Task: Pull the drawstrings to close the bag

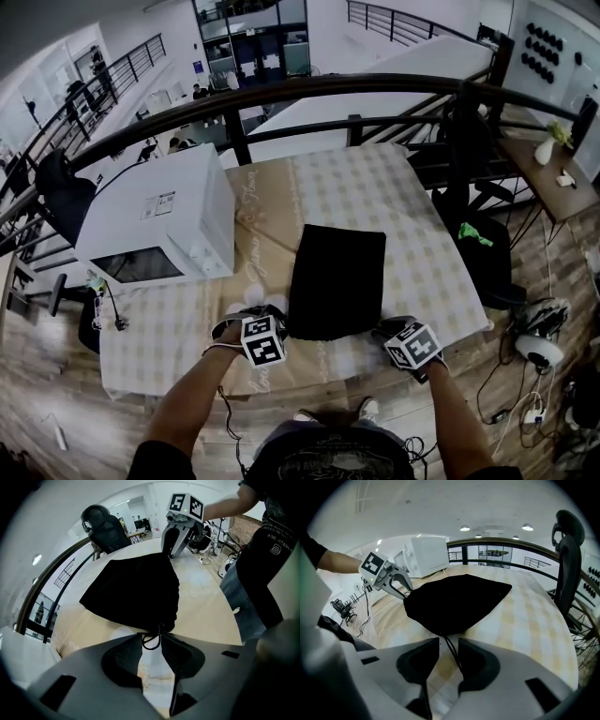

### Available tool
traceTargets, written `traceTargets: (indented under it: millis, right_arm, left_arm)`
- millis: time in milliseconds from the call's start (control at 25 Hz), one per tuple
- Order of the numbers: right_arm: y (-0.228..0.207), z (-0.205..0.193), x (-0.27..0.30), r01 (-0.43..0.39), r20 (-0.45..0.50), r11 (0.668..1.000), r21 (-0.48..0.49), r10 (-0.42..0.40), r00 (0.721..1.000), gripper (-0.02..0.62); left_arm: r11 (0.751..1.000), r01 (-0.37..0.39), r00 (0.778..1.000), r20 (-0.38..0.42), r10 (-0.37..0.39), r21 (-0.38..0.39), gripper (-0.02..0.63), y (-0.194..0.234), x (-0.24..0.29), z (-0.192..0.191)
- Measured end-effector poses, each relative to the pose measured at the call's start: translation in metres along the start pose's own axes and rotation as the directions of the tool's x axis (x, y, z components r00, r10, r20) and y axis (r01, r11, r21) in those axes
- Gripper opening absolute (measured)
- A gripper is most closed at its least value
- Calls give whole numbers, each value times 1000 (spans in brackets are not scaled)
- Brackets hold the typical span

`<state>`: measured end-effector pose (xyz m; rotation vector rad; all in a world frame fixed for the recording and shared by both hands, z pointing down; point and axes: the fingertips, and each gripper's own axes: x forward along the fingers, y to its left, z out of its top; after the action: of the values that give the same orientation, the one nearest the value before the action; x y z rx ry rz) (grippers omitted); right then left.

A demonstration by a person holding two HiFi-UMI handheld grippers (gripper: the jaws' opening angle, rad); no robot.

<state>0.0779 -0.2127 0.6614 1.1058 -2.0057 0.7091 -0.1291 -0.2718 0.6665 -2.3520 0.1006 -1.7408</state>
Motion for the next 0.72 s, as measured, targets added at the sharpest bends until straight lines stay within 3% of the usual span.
traceTargets:
  millis: [320, 720]
  right_arm:
    - [-2, -2, 6, 28, -6, 1000, -11, -28, 1000, 51]
    - [-3, -1, 6, 30, 1, 1000, -4, -30, 1000, 25]
  left_arm:
    - [1000, 24, 1000, -19, -25, -13, 97, -6, 2, -1]
    - [999, 41, 999, -23, -42, -29, 35, -9, 3, 1]
